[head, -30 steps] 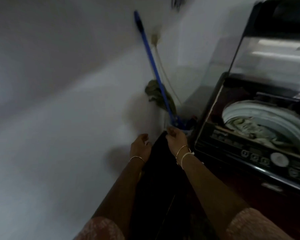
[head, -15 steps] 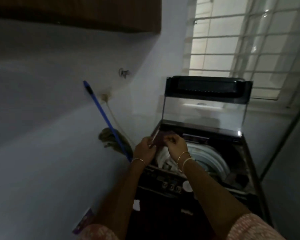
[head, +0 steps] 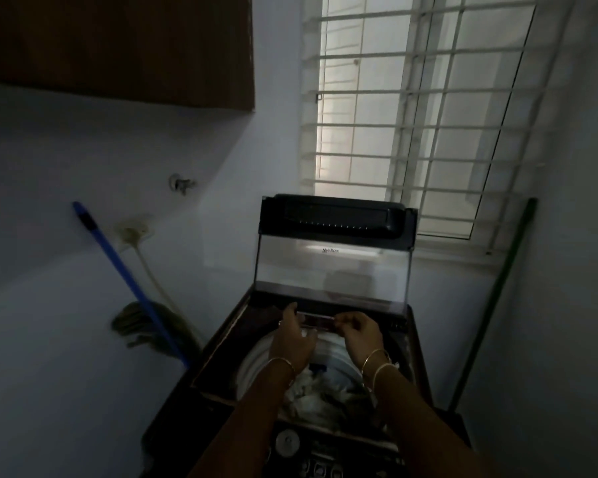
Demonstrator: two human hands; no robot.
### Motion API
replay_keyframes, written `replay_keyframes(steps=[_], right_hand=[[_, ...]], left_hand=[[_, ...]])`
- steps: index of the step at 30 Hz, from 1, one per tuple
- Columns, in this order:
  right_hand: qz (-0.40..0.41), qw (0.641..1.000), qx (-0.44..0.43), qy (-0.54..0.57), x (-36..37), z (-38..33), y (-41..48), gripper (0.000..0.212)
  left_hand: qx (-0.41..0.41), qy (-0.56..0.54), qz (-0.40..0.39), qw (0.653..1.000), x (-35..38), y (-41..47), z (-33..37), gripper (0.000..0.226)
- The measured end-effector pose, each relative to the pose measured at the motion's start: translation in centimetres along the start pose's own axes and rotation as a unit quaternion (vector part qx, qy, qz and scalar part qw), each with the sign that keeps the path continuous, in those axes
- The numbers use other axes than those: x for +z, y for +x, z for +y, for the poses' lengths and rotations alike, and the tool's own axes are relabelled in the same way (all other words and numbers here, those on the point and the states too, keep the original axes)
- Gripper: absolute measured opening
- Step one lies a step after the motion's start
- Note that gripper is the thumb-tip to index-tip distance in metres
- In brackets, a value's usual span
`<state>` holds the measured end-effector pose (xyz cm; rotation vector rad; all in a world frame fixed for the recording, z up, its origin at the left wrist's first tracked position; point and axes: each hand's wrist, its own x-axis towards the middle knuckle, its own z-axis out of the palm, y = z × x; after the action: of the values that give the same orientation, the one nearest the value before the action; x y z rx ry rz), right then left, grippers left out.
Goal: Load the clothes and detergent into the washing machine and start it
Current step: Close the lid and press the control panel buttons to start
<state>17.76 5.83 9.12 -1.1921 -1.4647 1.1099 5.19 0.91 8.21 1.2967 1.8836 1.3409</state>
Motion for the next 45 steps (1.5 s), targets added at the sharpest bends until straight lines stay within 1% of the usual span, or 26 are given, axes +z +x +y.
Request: replay_keyframes(steps=[5, 8, 10, 15, 20, 22, 24, 26, 27, 30, 32, 36, 39, 43, 45], right_hand=[[0.01, 1.0, 0.001, 0.011, 0.2, -0.1, 3.9, 0.021], [0.01, 1.0, -0.01, 0.001, 1.0, -0.9, 6.6, 0.015], [0.026, 0.999, -0.023, -0.008, 1.6, -1.4, 8.6, 0.013], [0.047, 0.996, -0.038, -0.072, 3.4, -2.7, 14.4, 0.018], [0.066, 0.983, -0.057, -0.162, 5.1, -3.9, 19.4, 0.025], [0.08, 0.962, -0.079, -0.248, 5.6, -4.0, 21.8, 0.027], [0.089, 0.932, -0.085, -0.342, 5.8, -4.3, 24.0, 0.042], [0.116, 0.912, -0.093, -0.383, 5.9, -5.1, 26.0, 0.057], [0.134, 0.903, -0.106, -0.394, 6.0, -5.6, 26.9, 0.061], [0.183, 0.876, -0.147, -0.422, 5.9, -7.1, 29.6, 0.063], [0.173, 0.866, -0.149, -0.446, 5.8, -7.8, 31.2, 0.062], [0.11, 0.838, -0.118, -0.522, 5.2, -8.5, 33.7, 0.061], [0.077, 0.833, -0.103, -0.538, 5.1, -8.4, 34.8, 0.06], [0.08, 0.826, -0.118, -0.545, 4.9, -7.9, 35.6, 0.06], [0.086, 0.822, -0.133, -0.546, 4.7, -7.6, 35.7, 0.059]], left_hand=[[0.023, 0.005, -0.023, 0.999, 1.5, 4.2, 1.0, 0.061], [0.046, 0.022, -0.039, 0.998, 1.8, 7.5, 1.4, 0.059], [0.057, 0.025, -0.045, 0.997, 1.8, 10.1, 1.6, 0.058], [0.091, 0.056, -0.055, 0.993, 1.2, 16.4, 2.3, 0.055], [0.14, 0.136, -0.07, 0.978, 0.5, 22.4, 2.8, 0.057], [0.184, 0.188, -0.077, 0.962, 0.6, 24.9, 3.3, 0.06], [0.222, 0.245, -0.071, 0.941, 1.0, 27.3, 4.3, 0.065], [0.258, 0.294, -0.057, 0.919, 1.4, 29.6, 5.6, 0.067], [0.273, 0.314, -0.047, 0.908, 1.5, 30.8, 6.3, 0.066], [0.306, 0.35, -0.019, 0.885, 1.8, 34.1, 7.9, 0.062], [0.306, 0.352, -0.017, 0.884, 2.0, 35.9, 8.6, 0.06], [0.283, 0.353, -0.035, 0.891, 2.6, 38.6, 8.9, 0.061], [0.293, 0.378, -0.024, 0.878, 2.8, 39.9, 8.7, 0.059], [0.317, 0.392, 0.013, 0.864, 3.1, 40.5, 7.8, 0.055], [0.322, 0.386, 0.03, 0.864, 3.5, 40.3, 7.7, 0.054]])
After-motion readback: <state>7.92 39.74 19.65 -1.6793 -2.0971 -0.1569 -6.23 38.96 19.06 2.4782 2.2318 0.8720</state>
